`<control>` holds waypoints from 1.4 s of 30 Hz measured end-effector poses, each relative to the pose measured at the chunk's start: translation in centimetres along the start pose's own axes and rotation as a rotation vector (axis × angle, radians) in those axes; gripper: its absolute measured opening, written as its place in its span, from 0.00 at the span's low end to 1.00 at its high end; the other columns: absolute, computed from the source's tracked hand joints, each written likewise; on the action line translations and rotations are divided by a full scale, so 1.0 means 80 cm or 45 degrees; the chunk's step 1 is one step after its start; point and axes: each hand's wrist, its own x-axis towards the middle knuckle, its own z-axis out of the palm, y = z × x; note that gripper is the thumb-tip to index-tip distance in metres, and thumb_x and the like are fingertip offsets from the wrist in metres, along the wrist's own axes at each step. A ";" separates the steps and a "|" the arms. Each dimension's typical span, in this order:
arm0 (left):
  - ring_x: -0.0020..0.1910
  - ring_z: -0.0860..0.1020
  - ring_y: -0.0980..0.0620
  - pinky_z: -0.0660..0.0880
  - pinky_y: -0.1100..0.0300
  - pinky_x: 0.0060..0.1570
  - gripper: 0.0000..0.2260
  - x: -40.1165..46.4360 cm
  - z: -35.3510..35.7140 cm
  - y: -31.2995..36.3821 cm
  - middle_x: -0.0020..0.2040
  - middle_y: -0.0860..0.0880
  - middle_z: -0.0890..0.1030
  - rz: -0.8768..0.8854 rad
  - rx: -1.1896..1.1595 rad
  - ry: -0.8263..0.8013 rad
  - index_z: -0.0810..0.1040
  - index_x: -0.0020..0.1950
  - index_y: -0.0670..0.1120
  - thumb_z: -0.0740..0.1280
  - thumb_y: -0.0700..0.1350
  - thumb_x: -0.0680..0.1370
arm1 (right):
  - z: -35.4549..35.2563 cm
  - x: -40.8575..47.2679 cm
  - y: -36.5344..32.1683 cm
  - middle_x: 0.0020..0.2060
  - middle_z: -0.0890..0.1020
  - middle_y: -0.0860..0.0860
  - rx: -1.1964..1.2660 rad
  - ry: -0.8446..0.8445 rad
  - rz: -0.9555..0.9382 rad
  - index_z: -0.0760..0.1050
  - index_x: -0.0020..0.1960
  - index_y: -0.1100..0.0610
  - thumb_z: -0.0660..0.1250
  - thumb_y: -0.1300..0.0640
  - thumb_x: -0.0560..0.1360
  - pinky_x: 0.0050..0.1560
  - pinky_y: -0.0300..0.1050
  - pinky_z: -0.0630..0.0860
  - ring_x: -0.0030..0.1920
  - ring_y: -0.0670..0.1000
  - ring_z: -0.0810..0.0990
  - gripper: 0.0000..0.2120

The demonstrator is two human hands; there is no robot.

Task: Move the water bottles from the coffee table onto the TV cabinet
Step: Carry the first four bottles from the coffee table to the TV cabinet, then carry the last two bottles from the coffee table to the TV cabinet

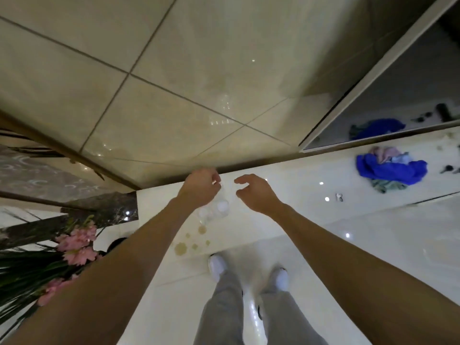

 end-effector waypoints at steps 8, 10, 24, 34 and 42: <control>0.50 0.79 0.44 0.74 0.56 0.50 0.10 -0.034 -0.018 0.130 0.51 0.44 0.82 0.276 0.041 -0.050 0.79 0.52 0.42 0.65 0.42 0.73 | -0.091 -0.083 0.012 0.59 0.80 0.50 0.107 0.194 -0.052 0.76 0.59 0.54 0.67 0.57 0.72 0.54 0.40 0.72 0.52 0.48 0.78 0.16; 0.50 0.79 0.43 0.74 0.55 0.51 0.10 -0.049 -0.002 0.172 0.51 0.43 0.81 0.358 0.085 -0.063 0.79 0.52 0.42 0.65 0.42 0.73 | -0.115 -0.113 0.034 0.59 0.80 0.50 0.126 0.256 -0.032 0.76 0.60 0.55 0.66 0.57 0.72 0.55 0.41 0.72 0.54 0.51 0.79 0.16; 0.49 0.79 0.47 0.75 0.56 0.51 0.10 -0.301 0.309 0.575 0.51 0.47 0.82 0.929 0.179 -0.416 0.78 0.54 0.45 0.66 0.43 0.74 | -0.279 -0.551 0.378 0.55 0.83 0.52 0.368 0.967 0.397 0.78 0.59 0.56 0.63 0.58 0.72 0.53 0.38 0.72 0.51 0.50 0.81 0.16; 0.47 0.78 0.50 0.72 0.59 0.45 0.10 -0.490 0.480 0.862 0.50 0.48 0.81 1.452 0.234 -0.612 0.77 0.55 0.46 0.65 0.44 0.74 | -0.379 -0.852 0.578 0.57 0.82 0.52 0.414 1.445 0.744 0.77 0.60 0.56 0.63 0.57 0.72 0.56 0.43 0.76 0.52 0.50 0.81 0.18; 0.45 0.77 0.51 0.73 0.60 0.48 0.11 -0.549 0.624 1.039 0.51 0.47 0.81 1.719 0.302 -0.777 0.78 0.55 0.45 0.65 0.44 0.74 | -0.476 -0.965 0.724 0.53 0.83 0.50 0.384 1.722 0.943 0.78 0.57 0.54 0.62 0.56 0.70 0.49 0.39 0.73 0.44 0.46 0.79 0.16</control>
